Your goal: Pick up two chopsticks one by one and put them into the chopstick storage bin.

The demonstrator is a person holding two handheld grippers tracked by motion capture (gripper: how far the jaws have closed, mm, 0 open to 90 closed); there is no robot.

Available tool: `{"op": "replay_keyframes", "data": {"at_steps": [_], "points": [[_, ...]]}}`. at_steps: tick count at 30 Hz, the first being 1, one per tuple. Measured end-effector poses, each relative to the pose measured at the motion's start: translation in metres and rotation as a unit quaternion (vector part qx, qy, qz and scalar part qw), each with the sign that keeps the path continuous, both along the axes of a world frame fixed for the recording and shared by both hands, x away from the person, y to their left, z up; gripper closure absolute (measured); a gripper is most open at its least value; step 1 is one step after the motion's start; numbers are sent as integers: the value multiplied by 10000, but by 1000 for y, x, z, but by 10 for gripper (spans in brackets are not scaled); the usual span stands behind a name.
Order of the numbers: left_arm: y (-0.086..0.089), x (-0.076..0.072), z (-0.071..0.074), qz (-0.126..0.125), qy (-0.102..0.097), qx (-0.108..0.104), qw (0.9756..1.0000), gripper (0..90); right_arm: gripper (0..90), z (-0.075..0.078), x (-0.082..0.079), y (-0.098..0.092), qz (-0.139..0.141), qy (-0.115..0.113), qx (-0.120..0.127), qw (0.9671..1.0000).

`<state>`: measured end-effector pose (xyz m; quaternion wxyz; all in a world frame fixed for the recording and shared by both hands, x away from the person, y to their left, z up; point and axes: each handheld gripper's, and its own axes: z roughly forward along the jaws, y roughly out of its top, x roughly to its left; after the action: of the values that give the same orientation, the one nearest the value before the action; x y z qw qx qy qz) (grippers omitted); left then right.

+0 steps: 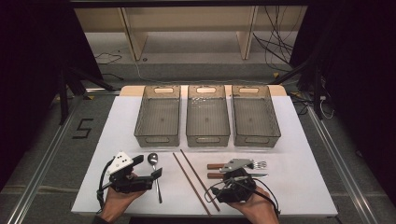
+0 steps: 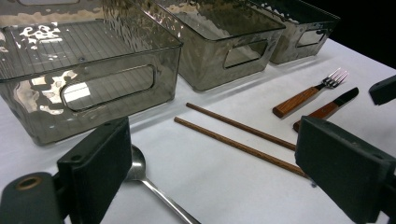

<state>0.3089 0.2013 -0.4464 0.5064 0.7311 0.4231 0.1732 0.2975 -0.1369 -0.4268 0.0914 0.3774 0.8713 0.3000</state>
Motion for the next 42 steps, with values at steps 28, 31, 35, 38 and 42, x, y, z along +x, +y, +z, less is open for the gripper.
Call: {"op": "replay_keyframes", "data": {"at_steps": [28, 31, 35, 38, 42], "points": [[2, 0, 1, 14, -26, -33, 10000, 107, 607, -32, 28, 58, 726, 990, -1594, 9795], [2, 0, 1, 18, -23, -39, 10000, 107, 622, -32, 29, 61, 763, 1046, -1666, 9775], [2, 0, 1, 14, -26, -34, 10000, 107, 664, -31, 32, 65, 870, 1052, -1832, 9735], [2, 0, 1, 15, -23, -39, 10000, 107, 708, -31, 34, 67, 937, 1100, -1906, 9710], [2, 0, 1, 16, -25, -44, 10000, 107, 771, -31, 39, 69, 950, 1193, -1942, 9690]]}}
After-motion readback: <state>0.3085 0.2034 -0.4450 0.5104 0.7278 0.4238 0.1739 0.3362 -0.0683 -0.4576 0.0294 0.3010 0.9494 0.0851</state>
